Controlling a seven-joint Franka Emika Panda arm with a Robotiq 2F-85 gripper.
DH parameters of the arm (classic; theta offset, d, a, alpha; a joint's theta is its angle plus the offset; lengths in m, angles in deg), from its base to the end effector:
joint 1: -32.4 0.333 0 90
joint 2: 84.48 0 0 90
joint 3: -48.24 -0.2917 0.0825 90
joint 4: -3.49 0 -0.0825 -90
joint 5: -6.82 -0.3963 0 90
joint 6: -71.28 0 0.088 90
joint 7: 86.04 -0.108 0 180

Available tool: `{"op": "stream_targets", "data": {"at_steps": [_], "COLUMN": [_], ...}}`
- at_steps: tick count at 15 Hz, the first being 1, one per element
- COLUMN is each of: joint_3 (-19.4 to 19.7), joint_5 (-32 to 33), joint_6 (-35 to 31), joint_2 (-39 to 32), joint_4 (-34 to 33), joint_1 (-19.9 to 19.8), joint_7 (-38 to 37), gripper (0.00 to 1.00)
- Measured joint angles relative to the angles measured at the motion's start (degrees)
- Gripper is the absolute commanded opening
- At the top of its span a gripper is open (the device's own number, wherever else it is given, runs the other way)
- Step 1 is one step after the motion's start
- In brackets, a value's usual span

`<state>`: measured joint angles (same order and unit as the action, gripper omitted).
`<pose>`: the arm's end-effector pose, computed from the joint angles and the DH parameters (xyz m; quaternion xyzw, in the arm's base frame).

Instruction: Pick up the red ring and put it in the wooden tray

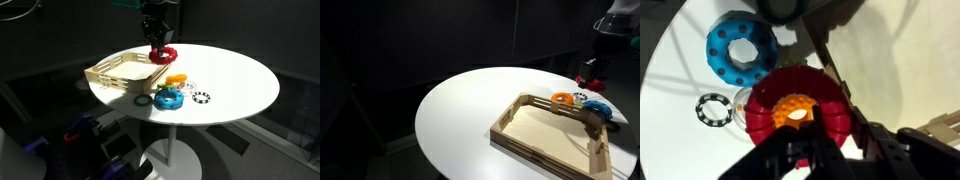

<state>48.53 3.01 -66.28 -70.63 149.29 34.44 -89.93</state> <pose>0.4581 0.0146 0.3335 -0.9976 0.0420 -0.0476 0.0266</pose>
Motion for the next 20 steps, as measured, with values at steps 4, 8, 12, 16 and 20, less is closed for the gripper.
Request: {"op": "stream_targets", "data": {"at_steps": [4,8,12,16,20], "joint_3": [-0.9,-2.0,-2.1,-2.1,-1.3], "joint_5": [-2.4,-3.5,-5.8,-8.9,-11.7], "joint_6": [0.1,-2.6,-8.8,-18.5,-25.3], "joint_2": [3.1,5.3,6.7,6.6,5.6], "joint_4": [0.5,2.7,5.8,10.2,13.3], "joint_1": [2.9,5.6,8.3,11.7,15.5], "joint_7": [3.2,5.7,9.0,11.6,13.4], "gripper": [0.11,0.11,0.1,0.1,0.15]}}
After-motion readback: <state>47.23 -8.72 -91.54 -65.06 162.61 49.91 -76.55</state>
